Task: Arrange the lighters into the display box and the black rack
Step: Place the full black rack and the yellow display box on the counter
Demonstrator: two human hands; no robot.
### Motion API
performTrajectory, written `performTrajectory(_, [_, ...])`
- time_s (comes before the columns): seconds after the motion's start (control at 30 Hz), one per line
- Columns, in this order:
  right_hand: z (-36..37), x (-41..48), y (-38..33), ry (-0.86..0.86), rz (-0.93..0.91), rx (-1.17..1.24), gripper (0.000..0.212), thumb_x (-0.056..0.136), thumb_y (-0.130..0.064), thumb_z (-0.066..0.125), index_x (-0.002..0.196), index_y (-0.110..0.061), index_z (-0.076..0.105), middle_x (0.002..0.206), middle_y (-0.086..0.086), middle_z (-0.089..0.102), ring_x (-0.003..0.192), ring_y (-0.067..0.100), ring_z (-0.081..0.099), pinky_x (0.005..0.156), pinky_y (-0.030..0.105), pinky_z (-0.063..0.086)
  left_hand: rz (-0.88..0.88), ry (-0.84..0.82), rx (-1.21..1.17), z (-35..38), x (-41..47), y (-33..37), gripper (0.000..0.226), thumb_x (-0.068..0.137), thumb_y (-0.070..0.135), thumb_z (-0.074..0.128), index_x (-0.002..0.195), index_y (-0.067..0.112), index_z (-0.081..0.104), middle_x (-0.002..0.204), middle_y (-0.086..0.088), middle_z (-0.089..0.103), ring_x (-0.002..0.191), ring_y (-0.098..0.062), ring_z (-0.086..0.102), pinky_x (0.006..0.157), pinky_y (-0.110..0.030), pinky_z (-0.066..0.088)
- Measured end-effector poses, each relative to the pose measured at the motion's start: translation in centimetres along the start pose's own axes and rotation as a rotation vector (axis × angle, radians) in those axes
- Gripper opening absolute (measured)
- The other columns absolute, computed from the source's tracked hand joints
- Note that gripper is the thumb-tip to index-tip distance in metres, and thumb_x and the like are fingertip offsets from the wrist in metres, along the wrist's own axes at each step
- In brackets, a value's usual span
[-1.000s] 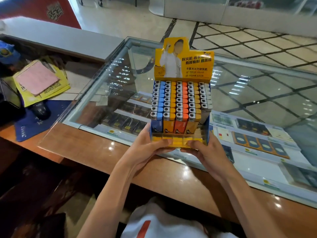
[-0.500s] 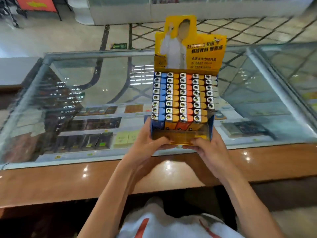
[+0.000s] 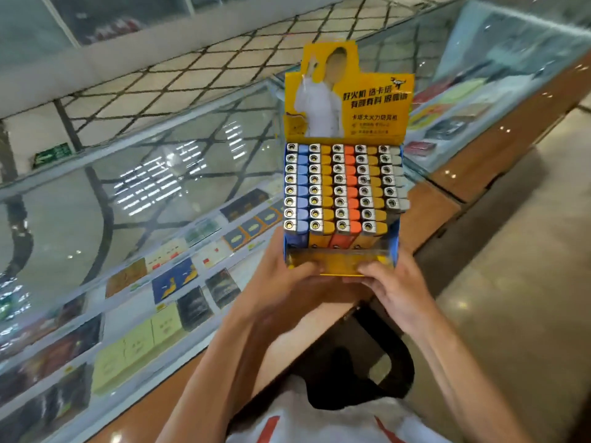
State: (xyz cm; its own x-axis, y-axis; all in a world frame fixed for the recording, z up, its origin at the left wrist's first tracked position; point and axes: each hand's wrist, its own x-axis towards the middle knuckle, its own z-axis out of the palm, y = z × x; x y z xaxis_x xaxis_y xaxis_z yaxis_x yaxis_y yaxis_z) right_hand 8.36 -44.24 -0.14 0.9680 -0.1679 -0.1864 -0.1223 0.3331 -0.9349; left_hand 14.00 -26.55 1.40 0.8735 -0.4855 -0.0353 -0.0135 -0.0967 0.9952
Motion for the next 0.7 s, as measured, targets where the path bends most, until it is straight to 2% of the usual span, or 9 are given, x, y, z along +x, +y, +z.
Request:
performTrajectory(0.1, [-3.1, 0.1, -1.1, 0.088, -0.023, 0.016, 0.038, 0.084, 0.015, 0.048, 0.109, -0.014, 0.051, 0.089, -0.003, 0.073, 0.084, 0.014, 0.070, 0.064, 0.024, 0.056, 0.005, -0.114, -0.042, 2.6, 3.3, -0.1, 0.046, 0.080, -0.019, 0.055, 0.123, -0.010, 0.040, 0.108, -0.008, 0.059, 0.085, 0.008, 0.061, 0.069, -0.010, 0.049])
performTrajectory(0.17, [-5.3, 0.2, -1.9, 0.141, -0.044, 0.020, 0.037, 0.084, 0.017, 0.046, 0.106, -0.012, 0.052, 0.088, -0.002, 0.073, 0.083, 0.015, 0.070, 0.063, 0.024, 0.056, -0.003, -0.178, -0.068, 4.7, 5.5, 0.0, 0.048, 0.081, -0.018, 0.056, 0.125, -0.010, 0.038, 0.108, -0.007, 0.059, 0.089, 0.003, 0.064, 0.069, -0.013, 0.051])
performTrajectory(0.3, [-10.6, 0.7, -3.4, 0.240, -0.078, 0.039, 0.043, 0.083, 0.017, 0.046, 0.115, -0.012, 0.049, 0.091, -0.002, 0.072, 0.085, 0.015, 0.069, 0.063, 0.026, 0.057, -0.080, -0.316, -0.169, 9.9, 9.8, -0.2, 0.051, 0.083, -0.017, 0.054, 0.128, -0.009, 0.032, 0.113, -0.012, 0.059, 0.093, -0.014, 0.068, 0.069, -0.024, 0.055])
performTrajectory(0.43, [-17.3, 1.3, -5.2, 0.324, -0.112, 0.051, 0.043, 0.083, 0.017, 0.046, 0.109, -0.017, 0.051, 0.089, -0.004, 0.073, 0.082, 0.014, 0.069, 0.064, 0.027, 0.058, -0.125, -0.408, -0.197, 16.6, 14.4, 0.4, 0.056, 0.078, -0.009, 0.061, 0.127, 0.006, 0.039, 0.111, -0.004, 0.067, 0.101, -0.023, 0.066, 0.075, -0.032, 0.056])
performTrajectory(0.53, [-23.4, 1.6, -7.0, 0.415, -0.114, 0.068, 0.046, 0.082, 0.019, 0.047, 0.111, -0.017, 0.051, 0.088, -0.005, 0.073, 0.081, 0.016, 0.069, 0.064, 0.028, 0.058, -0.159, -0.474, -0.201, 22.6, 17.8, 1.0, 0.052, 0.082, -0.009, 0.060, 0.126, 0.007, 0.038, 0.118, -0.007, 0.064, 0.105, -0.025, 0.065, 0.077, -0.032, 0.056])
performTrajectory(0.7, [-33.9, 1.5, -11.0, 0.506, -0.140, 0.039, 0.049, 0.083, 0.020, 0.045, 0.112, -0.018, 0.051, 0.089, -0.006, 0.072, 0.082, 0.014, 0.069, 0.065, 0.030, 0.058, -0.140, -0.574, -0.185, 33.4, 22.9, 2.7, 0.063, 0.080, 0.001, 0.066, 0.134, 0.007, 0.034, 0.127, -0.011, 0.059, 0.111, -0.026, 0.061, 0.079, -0.036, 0.056])
